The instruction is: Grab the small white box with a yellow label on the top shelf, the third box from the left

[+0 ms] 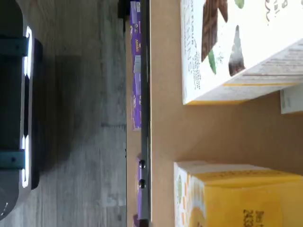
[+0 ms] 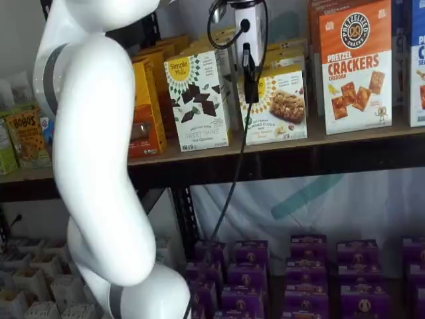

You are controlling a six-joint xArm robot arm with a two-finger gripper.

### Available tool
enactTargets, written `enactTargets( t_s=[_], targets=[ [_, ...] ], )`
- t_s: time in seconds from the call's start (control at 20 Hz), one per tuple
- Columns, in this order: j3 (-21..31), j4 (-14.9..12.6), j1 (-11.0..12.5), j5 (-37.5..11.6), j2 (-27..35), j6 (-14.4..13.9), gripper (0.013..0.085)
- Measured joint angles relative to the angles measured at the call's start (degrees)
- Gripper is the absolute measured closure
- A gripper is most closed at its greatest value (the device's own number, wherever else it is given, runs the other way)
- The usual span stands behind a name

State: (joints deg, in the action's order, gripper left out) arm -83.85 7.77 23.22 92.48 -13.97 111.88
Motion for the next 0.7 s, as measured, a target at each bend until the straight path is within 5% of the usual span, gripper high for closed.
enactTargets(
  t_s=[0.25,0.5,0.7],
  targets=[
    [0.6,1.2,0.5,-0.9,-0.4,0.4,0.045],
    [0.8,1.9,1.0,-1.2,-0.5,0.8,0.045],
    [0.8,2.0,1.1,-1.3,-0.5,0.9,0.053]
  ],
)
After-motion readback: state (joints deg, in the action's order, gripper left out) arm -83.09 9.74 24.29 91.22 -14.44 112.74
